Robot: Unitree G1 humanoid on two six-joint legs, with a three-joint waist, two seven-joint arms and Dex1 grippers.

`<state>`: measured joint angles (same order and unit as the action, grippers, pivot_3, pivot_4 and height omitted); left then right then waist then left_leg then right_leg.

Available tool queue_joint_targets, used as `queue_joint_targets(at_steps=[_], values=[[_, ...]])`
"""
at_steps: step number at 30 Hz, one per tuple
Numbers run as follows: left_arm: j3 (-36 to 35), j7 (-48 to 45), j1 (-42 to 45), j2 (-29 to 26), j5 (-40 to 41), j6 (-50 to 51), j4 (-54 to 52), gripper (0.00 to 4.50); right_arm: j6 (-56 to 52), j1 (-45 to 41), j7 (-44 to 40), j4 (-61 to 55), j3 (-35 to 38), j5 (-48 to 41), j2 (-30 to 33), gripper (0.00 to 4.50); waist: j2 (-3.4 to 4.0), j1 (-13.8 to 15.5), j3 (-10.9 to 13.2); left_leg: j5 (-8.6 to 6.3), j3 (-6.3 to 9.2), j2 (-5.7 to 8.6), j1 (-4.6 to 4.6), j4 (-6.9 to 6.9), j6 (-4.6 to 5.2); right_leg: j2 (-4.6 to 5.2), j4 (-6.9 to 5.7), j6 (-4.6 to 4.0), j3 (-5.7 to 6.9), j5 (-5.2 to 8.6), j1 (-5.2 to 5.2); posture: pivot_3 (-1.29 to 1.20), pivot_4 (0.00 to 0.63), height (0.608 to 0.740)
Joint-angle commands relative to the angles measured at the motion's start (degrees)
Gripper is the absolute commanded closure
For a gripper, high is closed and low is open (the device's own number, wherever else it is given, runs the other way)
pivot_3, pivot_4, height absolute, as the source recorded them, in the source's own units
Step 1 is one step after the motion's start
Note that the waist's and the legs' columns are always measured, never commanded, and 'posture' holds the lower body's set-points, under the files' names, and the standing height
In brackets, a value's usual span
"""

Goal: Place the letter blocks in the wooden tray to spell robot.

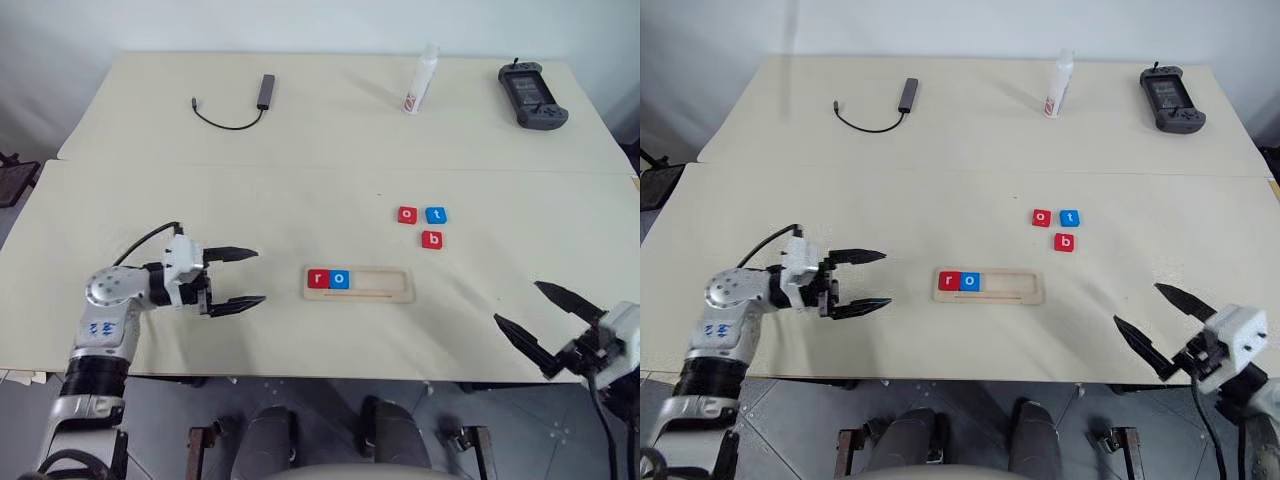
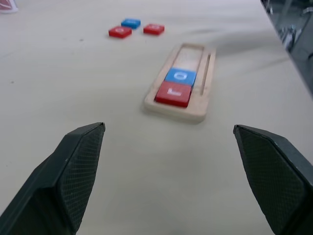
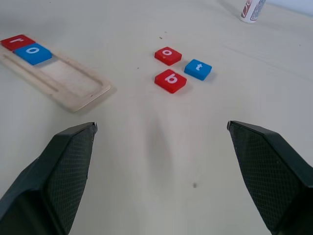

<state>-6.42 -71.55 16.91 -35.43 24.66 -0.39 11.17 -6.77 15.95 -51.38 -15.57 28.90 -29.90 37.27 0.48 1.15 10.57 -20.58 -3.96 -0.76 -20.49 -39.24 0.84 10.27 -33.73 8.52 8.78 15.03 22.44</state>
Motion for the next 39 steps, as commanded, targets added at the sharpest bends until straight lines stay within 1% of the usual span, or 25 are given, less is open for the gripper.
queue_joint_targets(at_steps=[1,4,7,9,12,16,20,25,28,30,32,34,39], values=[[-2.62,3.61,-2.26,-0.02,2.10,1.89,-6.05,0.03,-11.11,-8.02,5.68,-1.18,-2.23,-0.95,5.11,0.00,0.00,-0.17,0.00,0.00,0.03,0.01,0.03,0.00,0.00,0.00,-0.02,0.00,-0.03,0.00,0.00,0.00,0.150,0.740],[-3.46,6.29,-4.27,0.41,1.90,2.38,-8.91,0.03,-23.24,-19.96,8.81,0.41,-7.80,-1.67,9.86,0.00,0.02,-0.31,0.01,0.00,0.08,-0.04,0.09,0.00,0.00,-0.02,-0.05,-0.03,-0.13,-0.02,0.02,0.00,0.150,0.740],[-3.76,8.13,-5.67,0.68,1.71,2.79,-10.92,0.03,-31.20,-30.34,10.21,2.80,-12.28,-2.77,10.72,0.00,0.02,-0.54,0.01,0.00,0.08,-0.07,0.06,0.01,0.00,-0.05,-0.04,-0.05,-0.12,-0.02,0.08,0.00,0.150,0.740],[-3.75,9.77,-6.56,1.09,1.15,2.57,-12.26,0.03,-36.23,-38.71,11.88,7.03,-16.90,-0.53,10.59,0.00,0.02,-0.51,0.01,0.00,0.04,-0.05,0.01,0.01,-0.01,-0.05,-0.02,-0.06,-0.09,-0.02,0.09,0.00,0.150,0.740],[-3.37,11.69,-7.49,1.64,1.22,3.13,-14.39,0.03,-41.82,-48.02,13.53,12.82,-23.90,3.15,9.68,0.00,0.02,-0.44,0.01,0.00,-0.05,0.01,-0.13,-0.03,0.00,0.00,0.00,-0.06,-0.03,-0.02,0.14,0.00,0.150,0.740],[-3.05,13.89,-8.63,2.14,1.38,4.22,-17.18,0.03,-43.10,-54.89,15.48,18.73,-28.59,7.36,7.42,0.00,0.02,-0.25,0.01,0.00,-0.04,0.00,-0.55,-0.09,-0.01,0.00,0.06,-0.06,0.25,-0.02,0.32,0.00,0.150,0.740],[-3.06,15.08,-9.98,2.20,1.52,4.63,-19.06,0.03,-44.40,-57.39,15.82,21.13,-30.25,9.54,6.34,0.00,0.02,-0.21,0.01,0.00,-0.01,0.03,-0.72,-0.11,0.00,0.00,0.11,-0.05,0.34,-0.02,0.39,0.00,0.150,0.740],[-3.13,15.84,-10.74,2.09,1.31,4.30,-19.83,0.03,-46.36,-57.61,16.24,20.56,-30.53,10.54,5.30,0.00,0.02,-0.36,0.01,0.00,-0.02,0.03,-0.71,-0.11,0.00,0.00,0.11,-0.05,0.34,-0.02,0.39,0.00,0.150,0.740],[-2.92,15.85,-10.72,1.95,1.17,4.00,-19.92,0.03,-50.83,-57.38,18.70,18.68,-29.37,10.37,4.23,0.00,0.02,-0.47,0.01,0.00,-0.02,0.02,-0.70,-0.12,-0.01,-0.01,0.09,-0.05,0.33,-0.02,0.39,0.00,0.150,0.740],[-2.63,15.79,-10.42,1.97,1.06,3.93,-19.88,0.03,-56.49,-56.71,21.37,15.55,-28.60,9.81,3.08,0.00,0.02,-0.59,0.01,0.00,-0.02,0.01,-0.70,-0.12,-0.01,-0.01,0.09,-0.05,0.33,-0.02,0.39,0.00,0.150,0.740],[-2.39,15.82,-10.23,2.04,0.98,3.93,-19.90,0.03,-61.05,-55.53,23.79,12.35,-26.67,8.90,1.35,0.00,0.02,-0.82,0.00,0.00,0.00,-0.01,-0.71,-0.12,-0.01,-0.02,0.09,-0.05,0.34,-0.02,0.39,0.00,0.150,0.740],[-1.76,15.20,-9.90,1.98,1.01,3.96,-19.81,0.03,-65.06,-52.61,27.54,8.41,-24.19,8.97,-1.75,0.00,0.02,-0.84,0.00,0.00,0.01,0.00,-0.71,-0.12,-0.01,-0.02,0.09,-0.05,0.34,-0.02,0.39,0.00,0.150,0.740],[-1.01,14.33,-9.27,1.80,1.30,4.11,-19.59,0.03,-69.11,-48.78,33.98,3.71,-20.20,10.07,-8.28,0.00,0.04,-1.08,-0.02,0.00,-0.01,0.02,-0.70,-0.12,-0.01,-0.01,0.08,-0.05,0.31,-0.02,0.39,0.00,0.150,0.740]])
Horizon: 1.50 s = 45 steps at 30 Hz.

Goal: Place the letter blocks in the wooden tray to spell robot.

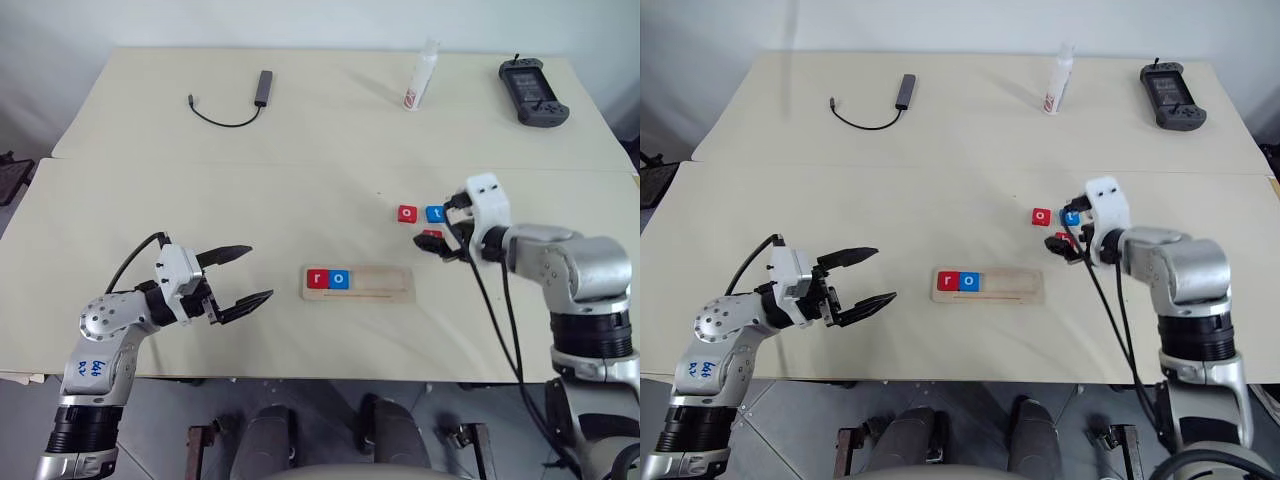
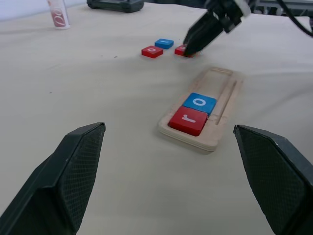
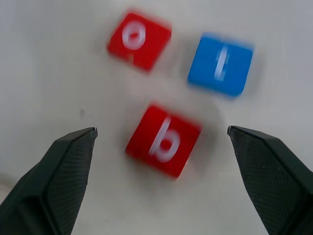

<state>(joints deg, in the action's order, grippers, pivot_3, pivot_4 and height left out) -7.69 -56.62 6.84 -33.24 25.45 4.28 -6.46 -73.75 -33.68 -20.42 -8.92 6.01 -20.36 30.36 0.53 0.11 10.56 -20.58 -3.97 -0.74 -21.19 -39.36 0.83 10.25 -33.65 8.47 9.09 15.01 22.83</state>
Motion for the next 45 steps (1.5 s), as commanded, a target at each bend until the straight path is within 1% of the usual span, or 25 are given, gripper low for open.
queue_joint_targets(at_steps=[1,3,6,12,13,14,19,21,24,26,29,34,36,37,39,41,43,45], values=[[0.33,-0.90,1.04,-0.48,0.61,-0.48,-1.93,0.03,-2.47,1.13,4.29,-3.18,3.33,0.99,-2.44,0.00,-0.01,-0.12,-0.01,0.00,0.02,-0.01,0.01,0.00,0.00,0.00,-0.02,0.00,0.01,0.00,0.00,0.00,0.150,0.740],[0.30,-1.27,1.43,-0.57,0.71,-0.38,-1.81,0.03,-2.91,1.40,6.02,-3.37,4.08,1.54,-3.71,0.00,0.00,-0.21,-0.01,0.00,0.00,-0.01,0.03,0.00,-0.01,-0.01,-0.02,0.00,-0.01,0.00,0.00,0.00,0.150,0.740],[0.38,-1.71,2.08,-0.53,1.04,-0.20,-1.81,0.00,-2.15,1.41,7.77,-3.28,4.49,2.08,-4.90,0.62,0.00,-0.19,-0.01,0.00,0.01,-0.01,0.03,0.00,-0.01,-0.01,-0.03,0.00,-0.01,0.00,0.00,0.00,0.150,0.740],[1.28,-2.42,2.82,-0.09,1.21,-0.06,-2.29,0.00,-1.84,1.71,9.00,-3.97,4.23,2.64,-5.75,2.71,0.00,-0.30,-0.01,0.00,0.00,0.00,0.03,0.00,-0.01,-0.01,-0.02,0.00,-0.01,0.00,0.00,0.00,0.150,0.740],[1.49,-2.49,2.95,-0.04,1.24,-0.04,-2.29,0.00,-2.05,1.91,8.98,-4.40,4.11,2.62,-5.56,2.99,0.00,-0.30,-0.01,0.00,0.00,-0.01,0.03,0.00,-0.01,-0.02,-0.02,0.00,-0.01,0.00,0.00,0.00,0.150,0.740],[1.74,-2.54,3.07,0.07,1.30,0.01,-2.31,0.00,-2.61,2.23,8.61,-5.10,4.03,2.32,-5.11,3.04,0.00,-0.29,-0.01,0.00,0.00,-0.01,0.03,0.00,-0.01,-0.02,-0.02,0.00,-0.01,0.00,0.00,0.00,0.150,0.740],[3.55,-3.29,4.00,1.34,0.91,-0.16,-0.94,0.00,-6.08,3.95,8.16,-10.09,5.87,1.74,-2.81,3.04,0.00,-0.17,-0.01,0.00,0.01,0.00,0.02,0.00,0.00,-0.01,-0.01,0.00,-0.01,0.00,0.00,0.00,0.150,0.740],[4.59,-3.86,4.54,2.22,0.83,-0.28,-0.12,0.00,-9.04,5.05,8.27,-13.52,7.50,1.49,-2.06,3.04,0.00,-0.14,-0.01,0.00,0.01,0.00,0.01,0.00,0.00,-0.01,-0.01,0.00,0.00,0.00,0.00,0.00,0.150,0.740],[6.57,-5.19,6.21,3.76,0.89,-0.22,1.39,0.00,-15.44,7.71,8.76,-20.96,10.84,1.39,-2.98,3.04,0.00,-0.04,-0.01,0.00,0.02,0.00,-0.01,0.00,0.00,-0.01,0.00,0.00,0.00,0.00,0.00,0.00,0.150,0.740],[7.49,-6.32,7.62,4.40,0.89,-0.24,2.66,0.00,-18.12,10.22,9.35,-25.68,12.47,1.46,-4.73,3.04,0.00,-0.09,-0.01,0.00,0.02,0.00,-0.01,0.00,0.00,-0.01,-0.01,0.00,-0.01,0.00,0.00,0.00,0.150,0.740],[8.41,-8.19,9.63,4.71,0.86,-0.34,4.71,0.00,-18.75,14.71,11.07,-31.17,14.03,1.58,-8.17,3.04,0.00,-0.12,-0.01,0.00,0.04,-0.04,0.01,0.01,-0.01,-0.04,-0.01,0.00,0.01,0.00,0.00,0.00,0.150,0.740],[8.72,-10.14,11.77,4.71,0.59,-0.74,7.38,0.00,-18.75,18.74,14.82,-35.89,14.15,2.26,-14.07,3.04,0.02,-0.32,-0.02,0.00,-0.01,-0.02,0.05,0.01,-0.01,-0.04,-0.01,0.00,-0.06,0.00,0.00,0.00,0.150,0.740],[8.71,-10.49,12.06,4.76,0.45,-0.88,7.75,0.00,-18.75,19.49,15.79,-36.55,13.79,2.36,-15.36,2.31,0.02,-0.28,-0.02,0.00,0.02,-0.02,0.04,0.01,-0.01,-0.04,-0.02,0.00,-0.05,0.00,0.00,0.00,0.150,0.740],[8.64,-10.59,12.02,4.75,0.42,-0.96,7.75,0.00,-18.75,19.63,16.02,-36.67,13.72,2.31,-15.53,2.01,0.02,-0.28,-0.02,0.00,0.01,-0.01,0.04,0.01,-0.01,-0.04,-0.02,0.00,-0.05,0.00,0.00,0.00,0.150,0.740],[8.47,-10.70,11.89,4.62,0.36,-1.14,7.71,0.00,-18.75,19.07,15.43,-36.25,14.07,1.68,-14.49,1.34,0.02,-0.29,-0.02,0.00,0.02,0.00,0.04,0.01,0.00,-0.04,-0.01,0.00,-0.06,0.00,0.00,0.00,0.150,0.740],[8.15,-10.76,11.69,4.35,0.21,-1.48,7.73,0.00,-18.75,17.81,12.47,-35.25,14.50,0.02,-9.92,0.60,0.02,-0.17,-0.02,0.00,0.02,0.00,0.03,0.01,0.00,-0.04,-0.02,0.00,-0.06,0.00,0.00,0.00,0.150,0.740],[7.80,-10.80,11.45,4.03,0.14,-1.79,7.70,0.00,-18.75,16.44,7.92,-34.31,14.69,-2.37,-3.94,0.03,0.02,-0.14,-0.01,0.00,0.04,0.04,0.01,0.00,0.01,-0.01,0.00,0.00,-0.06,0.00,0.00,0.00,0.150,0.740],[7.53,-10.60,11.23,3.74,0.00,-2.15,7.58,0.00,-17.53,15.69,1.84,-32.81,15.00,-5.53,2.42,0.03,0.03,-0.22,-0.01,0.00,0.04,0.02,0.02,0.00,0.01,-0.02,0.01,0.00,-0.05,0.00,0.00,0.00,0.150,0.740]])
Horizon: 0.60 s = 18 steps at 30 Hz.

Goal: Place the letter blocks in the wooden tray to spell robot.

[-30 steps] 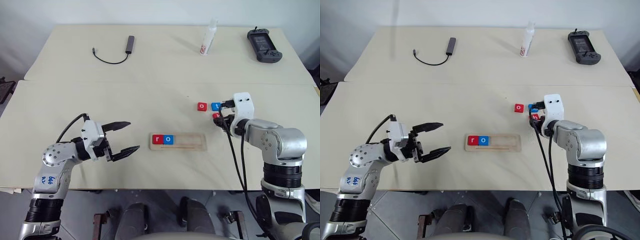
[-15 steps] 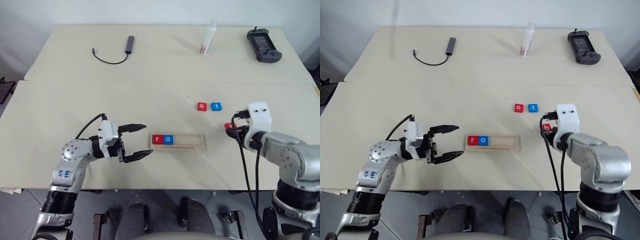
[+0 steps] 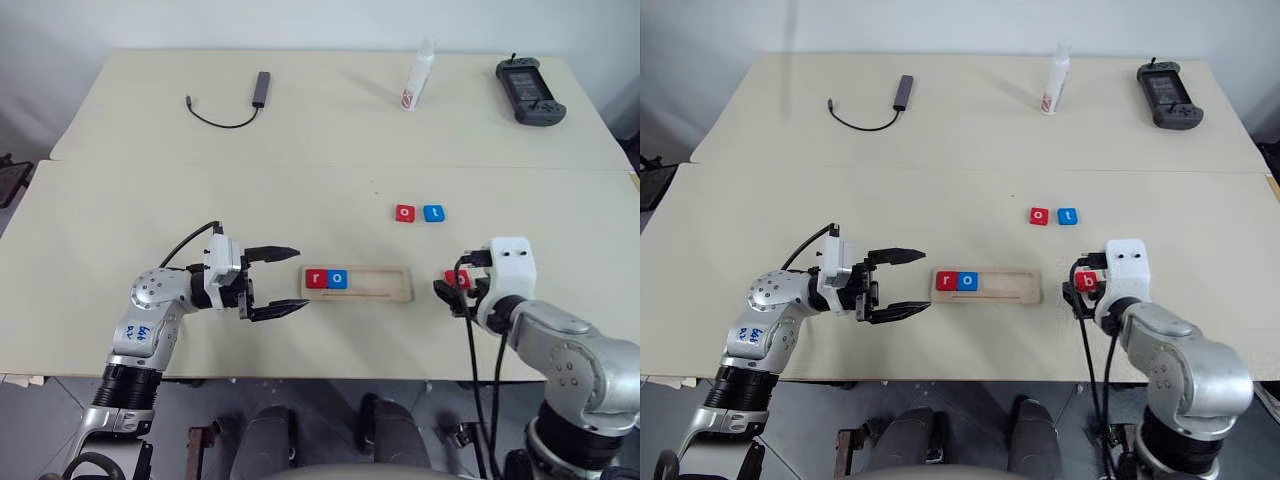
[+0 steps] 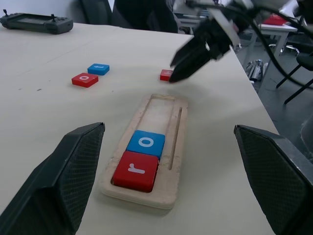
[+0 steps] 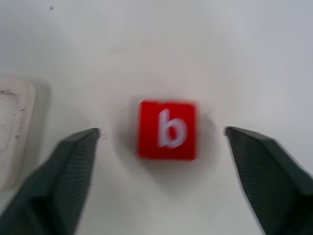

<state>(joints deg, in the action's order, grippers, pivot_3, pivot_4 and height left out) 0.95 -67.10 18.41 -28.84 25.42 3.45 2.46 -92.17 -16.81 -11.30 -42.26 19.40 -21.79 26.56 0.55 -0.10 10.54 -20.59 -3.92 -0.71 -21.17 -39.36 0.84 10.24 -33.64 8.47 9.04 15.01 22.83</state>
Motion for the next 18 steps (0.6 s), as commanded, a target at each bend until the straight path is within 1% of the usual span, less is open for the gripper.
queue_joint_targets(at_steps=[1,3,5,7,9,12,14,18], values=[[-1.30,0.14,-0.37,-0.80,-0.10,-1.54,-1.32,0.00,5.34,-0.36,-12.92,2.29,0.78,-5.81,11.26,0.03,-0.01,0.00,0.00,0.00,0.00,-0.01,0.01,0.01,0.00,0.00,0.00,0.00,0.00,0.00,0.00,0.00,0.150,0.740],[-1.68,0.40,-0.25,-1.10,-0.03,-1.69,-1.16,0.00,12.89,1.28,-21.58,6.22,-0.84,-7.83,18.63,0.03,-0.01,0.04,0.01,0.00,0.02,-0.03,0.01,0.04,0.00,-0.03,0.06,0.00,0.03,0.00,-0.01,0.00,0.150,0.740],[-1.75,0.59,-0.07,-1.26,0.26,-1.22,-1.44,0.00,24.88,3.46,-30.55,12.16,-3.36,-6.66,24.72,0.03,-0.04,0.03,0.02,-0.01,0.01,-0.02,0.01,0.05,0.02,-0.02,0.10,0.00,0.03,0.00,-0.04,0.00,0.150,0.740],[-1.39,0.14,-0.04,-1.70,0.39,-0.66,-2.01,0.00,41.29,5.86,-40.79,19.69,-7.60,-2.41,30.47,0.03,-0.05,0.02,0.02,-0.02,-0.02,0.00,0.03,0.05,0.04,-0.01,0.11,0.01,0.02,-0.01,-0.07,0.00,0.150,0.740],[-1.08,0.02,0.06,-1.93,0.37,-0.29,-2.59,0.00,55.11,4.73,-49.38,28.28,-11.78,0.85,33.44,0.03,-0.09,-0.01,0.04,-0.02,-0.04,0.01,0.08,0.05,0.04,-0.01,0.13,0.03,0.02,-0.01,-0.12,0.00,0.150,0.740],[-0.83,0.14,0.11,-1.98,0.41,0.00,-3.48,0.00,65.28,-0.27,-56.74,38.36,-16.37,3.12,33.91,0.03,-0.09,-0.11,0.05,-0.02,-0.07,0.00,0.10,0.01,0.04,-0.01,0.11,0.04,0.01,-0.02,-0.12,0.00,0.150,0.740],[-0.18,0.26,-0.02,-1.87,0.28,0.27,-4.87,0.00,71.08,-4.95,-60.71,45.98,-19.60,5.16,32.74,0.03,-0.09,-0.23,0.05,-0.02,-0.09,-0.02,0.09,-0.02,0.03,-0.01,0.11,0.05,0.02,-0.02,-0.12,0.00,0.150,0.740],[-0.16,0.17,-0.51,-2.29,0.62,0.92,-6.30,0.00,77.11,-9.84,-64.97,55.05,-23.72,8.24,31.27,0.03,-0.09,-0.07,0.05,-0.01,-0.05,-0.05,0.06,-0.08,0.03,-0.01,0.09,0.04,0.06,-0.02,-0.13,0.00,0.150,0.740]])
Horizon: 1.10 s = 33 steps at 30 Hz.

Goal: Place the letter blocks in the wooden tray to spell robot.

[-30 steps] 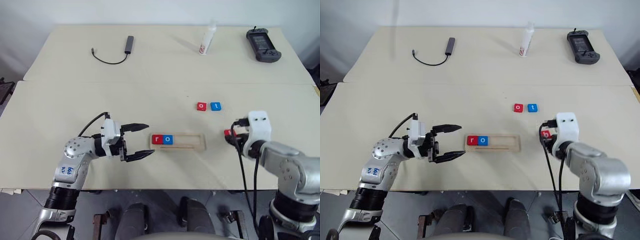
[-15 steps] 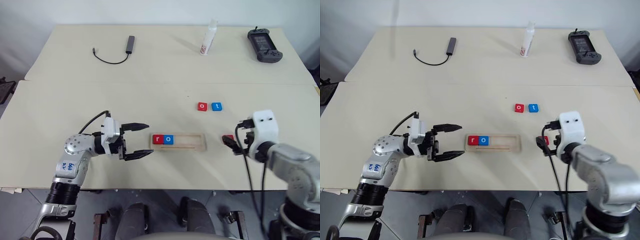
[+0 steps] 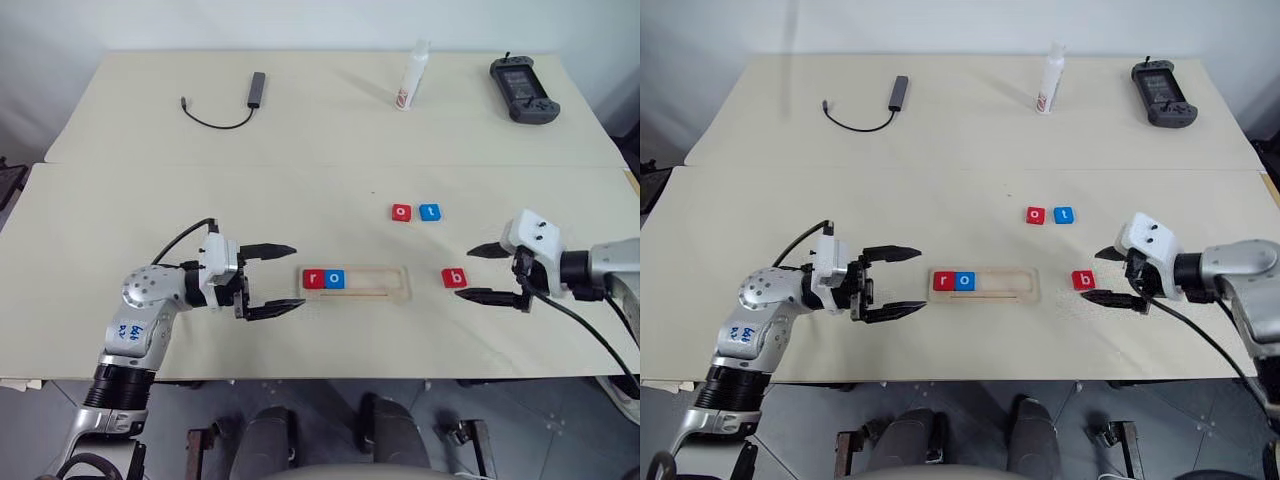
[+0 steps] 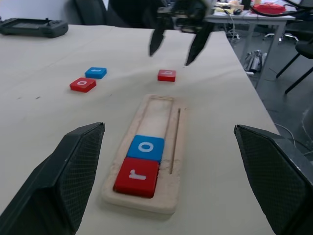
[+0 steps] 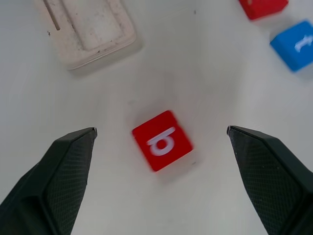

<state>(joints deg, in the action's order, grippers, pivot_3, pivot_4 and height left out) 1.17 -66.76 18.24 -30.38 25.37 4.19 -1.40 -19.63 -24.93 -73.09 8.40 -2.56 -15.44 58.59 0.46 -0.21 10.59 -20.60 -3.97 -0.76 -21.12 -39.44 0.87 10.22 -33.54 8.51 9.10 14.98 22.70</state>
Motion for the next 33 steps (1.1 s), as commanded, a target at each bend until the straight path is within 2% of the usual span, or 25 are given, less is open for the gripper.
queue_joint_targets(at_steps=[1,6,7,10,16,22,25,27,33], values=[[-0.48,-0.41,-0.54,-1.04,0.77,0.36,-2.73,0.00,6.30,-2.53,-4.09,6.35,-2.67,2.83,-1.19,0.03,0.00,0.21,0.00,0.00,0.01,0.00,0.00,-0.01,0.00,0.00,0.00,0.00,0.01,0.00,-0.01,0.00,0.150,0.740],[-1.03,-1.25,-1.31,-2.49,1.42,1.38,-3.75,0.00,10.02,-5.22,-5.38,11.85,-4.63,5.23,-3.91,0.03,0.00,0.17,0.00,-0.01,0.06,0.01,-0.09,-0.14,0.01,0.01,-0.02,0.00,0.05,0.00,-0.02,0.00,0.150,0.740],[-1.07,-1.26,-1.31,-2.61,1.39,1.29,-3.70,0.00,10.50,-5.52,-5.45,12.63,-4.88,5.77,-4.28,0.20,0.00,0.13,0.00,0.00,0.05,0.00,-0.08,-0.15,0.00,0.01,-0.03,0.00,0.04,0.00,-0.02,0.00,0.150,0.740],[-1.20,-1.15,-1.29,-2.72,1.30,1.26,-3.77,0.00,12.02,-5.73,-5.19,14.15,-4.92,6.75,-5.13,0.92,0.00,0.13,0.00,-0.01,0.06,-0.02,-0.06,-0.22,0.00,0.01,-0.10,0.00,0.04,0.00,-0.04,0.00,0.150,0.740],[-1.57,-1.01,-1.55,-2.76,1.25,1.05,-3.79,0.00,11.69,-5.73,-6.74,13.04,-3.77,5.24,-5.75,2.95,0.00,0.15,0.00,-0.01,0.09,-0.02,-0.06,-0.27,0.00,0.01,-0.11,0.00,0.05,0.00,-0.07,0.00,0.150,0.740],[-2.68,-0.32,-2.42,-2.76,1.30,1.00,-3.59,0.00,7.98,-6.99,-7.73,5.65,-2.94,2.40,-6.24,3.04,0.01,0.16,0.00,-0.01,0.10,-0.03,-0.06,-0.28,0.00,0.00,-0.11,0.00,0.05,0.00,-0.07,0.00,0.150,0.740],[-3.74,0.56,-4.24,-2.82,1.15,0.62,-3.98,0.00,-9.33,-10.27,-3.43,-6.92,-6.10,0.42,-8.72,3.04,0.05,-0.13,0.02,-0.01,0.11,-0.04,-0.06,-0.29,0.00,0.01,-0.13,0.00,0.04,0.00,-0.06,0.00,0.150,0.740],[-3.99,1.09,-5.17,-2.67,1.10,0.70,-4.65,0.00,-15.95,-11.71,-0.98,-10.76,-7.74,0.64,-10.27,3.04,0.07,-0.07,0.02,-0.02,0.11,-0.08,-0.06,-0.31,-0.03,-0.02,-0.21,-0.01,0.01,0.00,-0.01,0.00,0.150,0.740],[-4.50,3.30,-7.90,-2.24,1.28,1.17,-6.83,0.00,-21.24,-13.34,4.00,-15.09,-12.94,2.71,-15.31,3.04,0.06,1.02,0.03,-0.10,0.23,-0.02,-0.17,-0.54,0.01,0.02,-0.22,-0.01,0.05,0.00,-0.04,0.00,0.150,0.740]])
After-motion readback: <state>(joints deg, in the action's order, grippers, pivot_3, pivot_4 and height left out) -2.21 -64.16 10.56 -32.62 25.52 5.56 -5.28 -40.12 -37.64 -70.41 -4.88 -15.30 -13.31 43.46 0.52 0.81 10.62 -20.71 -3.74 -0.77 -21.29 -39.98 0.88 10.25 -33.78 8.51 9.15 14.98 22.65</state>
